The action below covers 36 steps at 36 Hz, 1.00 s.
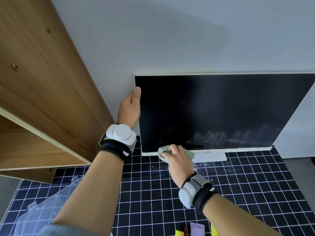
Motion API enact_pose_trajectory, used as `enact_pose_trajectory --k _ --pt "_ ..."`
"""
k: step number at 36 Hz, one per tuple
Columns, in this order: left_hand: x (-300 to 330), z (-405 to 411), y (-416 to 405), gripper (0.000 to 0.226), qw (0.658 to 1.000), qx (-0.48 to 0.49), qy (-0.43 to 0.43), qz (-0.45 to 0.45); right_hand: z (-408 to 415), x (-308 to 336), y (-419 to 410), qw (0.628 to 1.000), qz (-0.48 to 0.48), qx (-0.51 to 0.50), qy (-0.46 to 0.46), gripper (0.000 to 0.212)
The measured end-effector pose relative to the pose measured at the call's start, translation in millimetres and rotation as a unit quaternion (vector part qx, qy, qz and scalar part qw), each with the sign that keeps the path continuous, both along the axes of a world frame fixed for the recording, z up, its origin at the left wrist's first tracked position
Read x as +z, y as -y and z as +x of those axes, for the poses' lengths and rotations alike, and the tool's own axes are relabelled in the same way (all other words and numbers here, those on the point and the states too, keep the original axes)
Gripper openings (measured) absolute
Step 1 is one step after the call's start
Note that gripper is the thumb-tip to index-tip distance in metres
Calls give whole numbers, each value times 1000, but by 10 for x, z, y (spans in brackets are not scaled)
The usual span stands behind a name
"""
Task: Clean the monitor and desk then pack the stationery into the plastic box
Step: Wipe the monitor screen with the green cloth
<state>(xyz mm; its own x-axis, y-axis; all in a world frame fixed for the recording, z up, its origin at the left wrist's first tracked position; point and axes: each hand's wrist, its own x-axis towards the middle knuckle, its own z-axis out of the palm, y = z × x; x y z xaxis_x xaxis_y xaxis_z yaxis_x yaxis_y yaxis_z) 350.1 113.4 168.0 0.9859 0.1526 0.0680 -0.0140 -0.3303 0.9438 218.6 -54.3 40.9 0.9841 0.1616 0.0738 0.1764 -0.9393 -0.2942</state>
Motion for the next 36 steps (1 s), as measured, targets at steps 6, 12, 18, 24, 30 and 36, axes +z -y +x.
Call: enact_pose_trajectory --k 6,12,18,24,30,36 --pt "-4 3 0 54 1000 2 -5 -16 -51 -25 419 999 10 -48 15 52" --pt "15 -5 21 53 1000 8 -7 -10 -94 -74 811 994 37 -99 -2 60" --pt "-6 3 18 57 1000 14 -11 -17 -157 -110 987 975 162 -144 41 61" --pt "10 -16 32 54 999 17 -11 -27 -232 120 716 901 350 -256 20 43" --pt "4 -19 39 60 1000 22 -6 4 -67 245 246 887 397 -236 20 41" --pt "-47 17 -3 66 998 13 -28 -47 53 140 77 888 382 -255 28 41"
